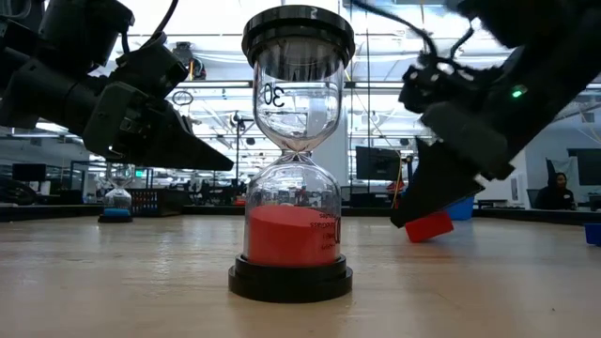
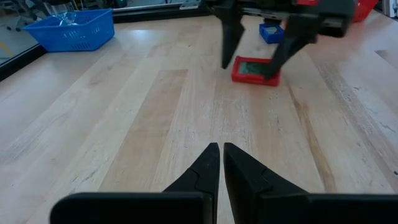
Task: Pick & Place Office items
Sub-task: Put the red digital timer into the black basket
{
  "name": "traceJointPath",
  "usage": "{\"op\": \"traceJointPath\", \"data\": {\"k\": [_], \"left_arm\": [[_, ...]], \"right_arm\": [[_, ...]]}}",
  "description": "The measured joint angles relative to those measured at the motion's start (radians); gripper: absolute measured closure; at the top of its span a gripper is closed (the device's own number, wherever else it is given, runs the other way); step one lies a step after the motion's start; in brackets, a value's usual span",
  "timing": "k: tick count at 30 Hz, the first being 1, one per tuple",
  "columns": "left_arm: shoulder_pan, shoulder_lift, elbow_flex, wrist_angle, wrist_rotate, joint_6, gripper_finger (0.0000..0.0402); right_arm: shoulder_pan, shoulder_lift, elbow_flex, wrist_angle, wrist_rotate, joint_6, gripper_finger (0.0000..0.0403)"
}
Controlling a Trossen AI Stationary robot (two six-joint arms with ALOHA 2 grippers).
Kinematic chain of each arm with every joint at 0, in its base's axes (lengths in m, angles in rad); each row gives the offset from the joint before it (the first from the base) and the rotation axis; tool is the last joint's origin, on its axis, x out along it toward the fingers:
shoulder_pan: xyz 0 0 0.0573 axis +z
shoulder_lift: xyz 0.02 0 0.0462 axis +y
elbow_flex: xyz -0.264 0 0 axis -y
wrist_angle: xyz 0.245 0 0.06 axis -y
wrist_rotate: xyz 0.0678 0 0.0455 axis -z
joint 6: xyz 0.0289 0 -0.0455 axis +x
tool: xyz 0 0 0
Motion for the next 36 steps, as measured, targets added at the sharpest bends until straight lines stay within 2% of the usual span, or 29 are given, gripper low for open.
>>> {"op": "traceJointPath", "data": {"k": [4,10,12,16,21,23,28,31,36], "left_arm": [[0.000,0.000,0.000,0.000,0.000,0.000,0.0371],[0.000,0.000,0.000,-0.001,0.000,0.001,0.0371],[0.000,0.000,0.000,0.000,0.000,0.005,0.0371],[0.000,0.000,0.000,-0.001,0.000,0.006,0.0371],[0.000,0.000,0.000,-0.003,0.001,0.006,0.0371],[0.000,0.000,0.000,-0.008,0.001,0.006,0.0371],[0.000,0.000,0.000,-0.021,0.001,0.006,0.0371],[0.000,0.000,0.000,-0.022,0.001,0.006,0.0371],[0.000,0.000,0.000,-0.022,0.001,0.005,0.0371]], "right_arm": [[-0.042,-0.025,-0.001,-0.046,-0.006,-0.021,0.0114],[-0.056,-0.151,-0.003,-0.171,-0.042,0.023,0.0115],[-0.055,-0.191,-0.002,-0.193,-0.097,-0.058,0.0115],[-0.062,-0.241,-0.002,-0.211,-0.228,-0.366,0.0115],[-0.135,-0.241,-0.008,-0.210,-0.443,-0.625,0.0115],[-0.171,-0.227,-0.011,-0.201,-0.492,-0.691,0.0115],[-0.223,-0.224,-0.011,-0.199,-0.539,-0.832,0.0115],[-0.243,-0.199,-0.011,-0.195,-0.598,-0.846,0.0120],[-0.243,-0.136,-0.011,-0.172,-0.626,-0.853,0.0139]]}}
